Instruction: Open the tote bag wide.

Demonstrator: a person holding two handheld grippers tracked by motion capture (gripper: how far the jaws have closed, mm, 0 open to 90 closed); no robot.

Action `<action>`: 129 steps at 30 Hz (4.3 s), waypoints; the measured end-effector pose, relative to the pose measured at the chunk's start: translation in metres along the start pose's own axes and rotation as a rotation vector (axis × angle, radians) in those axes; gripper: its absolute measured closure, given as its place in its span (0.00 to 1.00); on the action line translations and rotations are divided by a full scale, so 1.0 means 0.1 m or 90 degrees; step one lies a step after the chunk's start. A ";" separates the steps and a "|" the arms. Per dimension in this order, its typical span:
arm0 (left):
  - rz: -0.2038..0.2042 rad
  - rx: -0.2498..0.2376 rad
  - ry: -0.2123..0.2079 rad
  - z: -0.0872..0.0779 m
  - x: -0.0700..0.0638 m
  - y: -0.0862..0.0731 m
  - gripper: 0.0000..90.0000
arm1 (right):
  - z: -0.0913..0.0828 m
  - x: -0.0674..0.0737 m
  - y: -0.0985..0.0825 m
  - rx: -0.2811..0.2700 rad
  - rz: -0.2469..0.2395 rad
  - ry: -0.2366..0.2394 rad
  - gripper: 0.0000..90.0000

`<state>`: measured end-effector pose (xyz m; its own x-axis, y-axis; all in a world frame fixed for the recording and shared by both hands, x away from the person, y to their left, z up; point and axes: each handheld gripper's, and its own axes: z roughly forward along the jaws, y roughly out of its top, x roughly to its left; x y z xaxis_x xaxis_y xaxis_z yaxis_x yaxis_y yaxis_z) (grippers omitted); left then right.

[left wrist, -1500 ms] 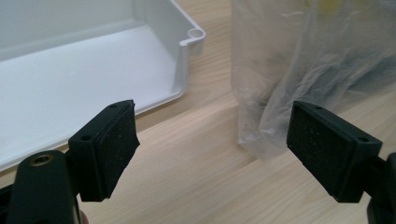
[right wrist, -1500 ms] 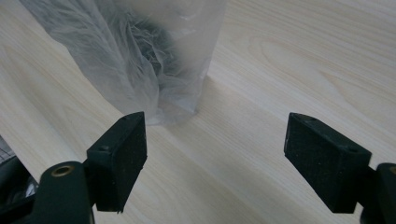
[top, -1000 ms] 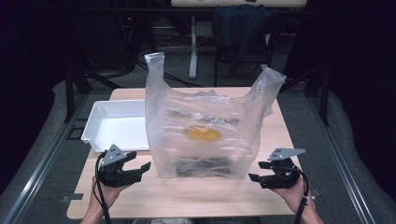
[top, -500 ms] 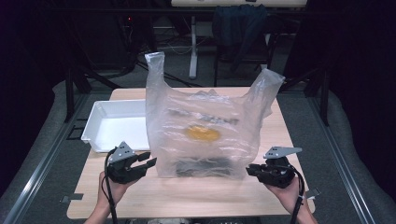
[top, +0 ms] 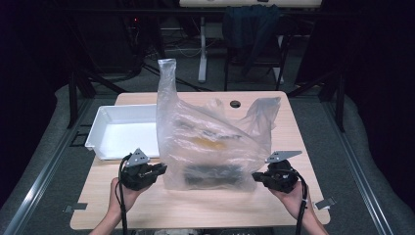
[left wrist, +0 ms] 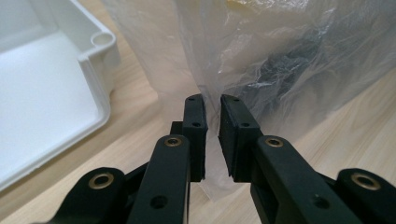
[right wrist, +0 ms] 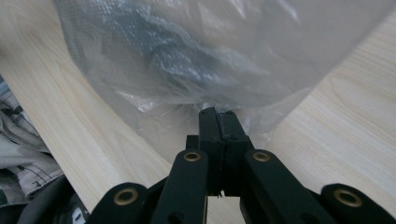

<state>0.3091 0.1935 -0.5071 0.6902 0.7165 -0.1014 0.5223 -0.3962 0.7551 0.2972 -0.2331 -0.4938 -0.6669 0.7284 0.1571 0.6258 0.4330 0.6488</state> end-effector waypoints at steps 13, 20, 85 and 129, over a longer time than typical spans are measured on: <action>0.002 0.042 -0.010 0.12 -0.01 -0.07 0.92 | 0.13 -0.12 0.00 0.046 0.009 0.006 0.75; 0.010 0.048 -0.011 0.13 -0.02 -0.07 0.93 | -0.22 -0.01 0.03 -0.036 -0.021 -0.019 0.48; 0.009 0.053 -0.054 0.28 0.02 0.06 0.89 | -0.22 0.00 0.19 -0.115 -0.033 0.002 1.00; -0.019 0.030 -0.017 0.22 0.00 0.17 0.99 | -0.19 0.20 0.02 -0.098 -0.083 -0.030 0.45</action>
<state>0.3291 0.1738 -0.5089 0.6868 0.7132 -0.1402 0.5653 -0.4028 0.7198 0.2773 -0.2279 -0.4749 -0.7158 0.6976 0.0319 0.4639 0.4409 0.7683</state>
